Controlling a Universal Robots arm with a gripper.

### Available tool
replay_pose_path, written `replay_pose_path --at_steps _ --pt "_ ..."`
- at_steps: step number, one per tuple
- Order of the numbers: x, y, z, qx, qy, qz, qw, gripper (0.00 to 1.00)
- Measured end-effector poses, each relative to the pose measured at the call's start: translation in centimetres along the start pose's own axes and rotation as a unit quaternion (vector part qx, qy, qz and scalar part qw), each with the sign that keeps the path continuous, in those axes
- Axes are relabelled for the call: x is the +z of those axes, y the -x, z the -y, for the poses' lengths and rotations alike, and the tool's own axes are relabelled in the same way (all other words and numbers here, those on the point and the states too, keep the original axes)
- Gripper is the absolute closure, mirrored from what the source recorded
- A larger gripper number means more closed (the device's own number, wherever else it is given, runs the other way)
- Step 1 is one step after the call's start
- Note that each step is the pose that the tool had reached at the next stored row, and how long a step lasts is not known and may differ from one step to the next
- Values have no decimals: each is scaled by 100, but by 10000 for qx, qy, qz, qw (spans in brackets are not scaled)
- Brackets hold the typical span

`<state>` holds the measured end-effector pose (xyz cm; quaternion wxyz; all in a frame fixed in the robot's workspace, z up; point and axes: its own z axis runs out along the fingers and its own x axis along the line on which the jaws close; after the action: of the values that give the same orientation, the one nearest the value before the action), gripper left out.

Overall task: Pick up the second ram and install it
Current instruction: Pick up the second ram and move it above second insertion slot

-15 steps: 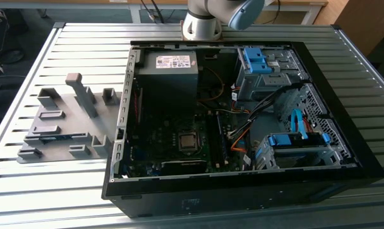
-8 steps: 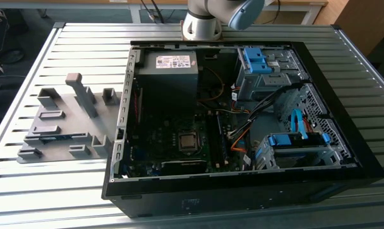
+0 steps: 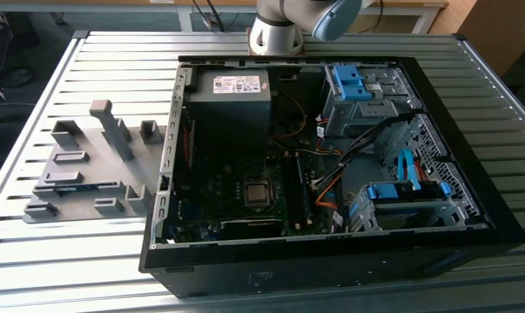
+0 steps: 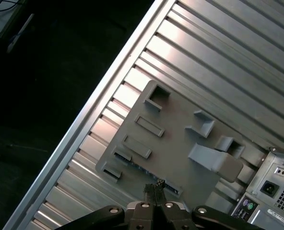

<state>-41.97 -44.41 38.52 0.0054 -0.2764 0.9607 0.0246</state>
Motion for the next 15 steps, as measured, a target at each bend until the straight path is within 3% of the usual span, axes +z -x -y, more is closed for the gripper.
replay_pose_path --at_steps 15 --pt "0 0 0 -209 5 -10 9998 89"
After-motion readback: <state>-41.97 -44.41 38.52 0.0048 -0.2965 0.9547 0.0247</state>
